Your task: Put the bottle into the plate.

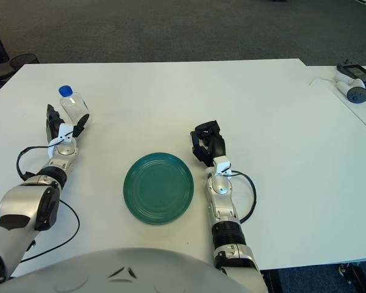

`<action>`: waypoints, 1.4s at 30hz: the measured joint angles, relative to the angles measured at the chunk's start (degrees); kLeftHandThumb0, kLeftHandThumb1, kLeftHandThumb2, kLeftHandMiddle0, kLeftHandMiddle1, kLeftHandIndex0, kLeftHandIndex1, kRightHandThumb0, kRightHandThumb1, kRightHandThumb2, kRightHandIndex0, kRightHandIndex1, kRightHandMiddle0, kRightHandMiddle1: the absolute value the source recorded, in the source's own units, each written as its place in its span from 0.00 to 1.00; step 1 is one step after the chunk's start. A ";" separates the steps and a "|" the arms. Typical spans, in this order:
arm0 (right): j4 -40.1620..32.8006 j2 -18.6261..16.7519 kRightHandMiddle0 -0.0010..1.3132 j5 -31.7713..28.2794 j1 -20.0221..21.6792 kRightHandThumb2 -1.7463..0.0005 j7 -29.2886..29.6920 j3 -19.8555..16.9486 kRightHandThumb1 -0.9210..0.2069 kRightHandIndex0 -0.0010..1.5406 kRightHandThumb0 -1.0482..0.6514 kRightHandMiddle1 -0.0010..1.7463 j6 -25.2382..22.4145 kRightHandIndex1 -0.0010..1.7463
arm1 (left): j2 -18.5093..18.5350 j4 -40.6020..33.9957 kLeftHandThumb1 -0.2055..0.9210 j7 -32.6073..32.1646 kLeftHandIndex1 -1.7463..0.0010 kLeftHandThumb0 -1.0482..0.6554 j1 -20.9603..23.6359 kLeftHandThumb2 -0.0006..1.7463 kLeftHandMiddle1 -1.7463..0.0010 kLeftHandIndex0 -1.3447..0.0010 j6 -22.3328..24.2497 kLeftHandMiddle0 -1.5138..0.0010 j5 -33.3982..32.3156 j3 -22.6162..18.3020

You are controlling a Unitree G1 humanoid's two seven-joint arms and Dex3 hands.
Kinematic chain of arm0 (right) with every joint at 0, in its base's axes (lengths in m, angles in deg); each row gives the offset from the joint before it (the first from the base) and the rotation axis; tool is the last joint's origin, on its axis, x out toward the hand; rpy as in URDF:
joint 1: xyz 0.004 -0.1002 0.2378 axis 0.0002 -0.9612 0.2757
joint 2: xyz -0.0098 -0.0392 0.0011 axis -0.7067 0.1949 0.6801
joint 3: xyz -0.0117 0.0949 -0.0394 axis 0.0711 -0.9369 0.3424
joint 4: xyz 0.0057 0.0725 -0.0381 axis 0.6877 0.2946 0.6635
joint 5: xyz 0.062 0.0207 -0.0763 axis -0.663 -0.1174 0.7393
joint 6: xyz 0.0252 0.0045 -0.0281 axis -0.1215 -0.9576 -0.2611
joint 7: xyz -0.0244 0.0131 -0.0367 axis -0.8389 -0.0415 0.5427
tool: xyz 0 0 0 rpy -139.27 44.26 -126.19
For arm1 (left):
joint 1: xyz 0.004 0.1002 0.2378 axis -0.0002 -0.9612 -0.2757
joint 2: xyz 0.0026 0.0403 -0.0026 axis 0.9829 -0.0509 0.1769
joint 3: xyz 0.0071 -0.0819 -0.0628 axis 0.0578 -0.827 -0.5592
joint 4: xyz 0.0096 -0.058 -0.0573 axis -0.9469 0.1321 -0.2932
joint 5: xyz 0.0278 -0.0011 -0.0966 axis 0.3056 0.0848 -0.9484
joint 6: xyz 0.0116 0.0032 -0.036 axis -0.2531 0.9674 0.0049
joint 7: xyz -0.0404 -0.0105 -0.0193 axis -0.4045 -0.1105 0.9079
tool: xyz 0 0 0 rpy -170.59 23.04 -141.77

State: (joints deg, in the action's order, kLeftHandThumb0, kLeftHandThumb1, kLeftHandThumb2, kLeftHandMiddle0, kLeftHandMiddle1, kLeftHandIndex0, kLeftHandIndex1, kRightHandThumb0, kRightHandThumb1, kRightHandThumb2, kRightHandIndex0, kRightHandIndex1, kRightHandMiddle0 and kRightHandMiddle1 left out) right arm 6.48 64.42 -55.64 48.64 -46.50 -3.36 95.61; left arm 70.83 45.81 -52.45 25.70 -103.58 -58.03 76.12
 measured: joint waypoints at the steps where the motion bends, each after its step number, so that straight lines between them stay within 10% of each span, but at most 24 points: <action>1: 0.00 0.00 0.15 0.01 0.00 0.70 0.05 0.01 0.01 0.23 0.41 1.00 0.00 0.62 | 0.11 0.00 1.00 0.43 0.94 0.00 0.00 0.06 0.98 1.00 -0.17 0.87 0.10 0.18; 42: 0.01 -0.16 0.16 0.02 0.30 0.68 0.65 0.49 0.02 0.23 0.41 1.00 -0.05 0.65 | 5.42 2.39 1.00 13.05 0.80 0.00 7.18 0.03 0.99 1.00 2.33 0.88 1.52 1.02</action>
State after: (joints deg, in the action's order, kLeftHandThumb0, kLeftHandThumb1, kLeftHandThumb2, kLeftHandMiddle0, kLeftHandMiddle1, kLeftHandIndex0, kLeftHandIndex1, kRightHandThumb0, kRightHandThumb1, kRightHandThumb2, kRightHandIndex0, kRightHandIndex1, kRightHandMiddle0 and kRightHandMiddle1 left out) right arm 6.49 64.26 -55.61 48.95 -45.85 -2.87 95.56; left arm 76.25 48.20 -39.39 32.89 -101.25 -56.51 77.13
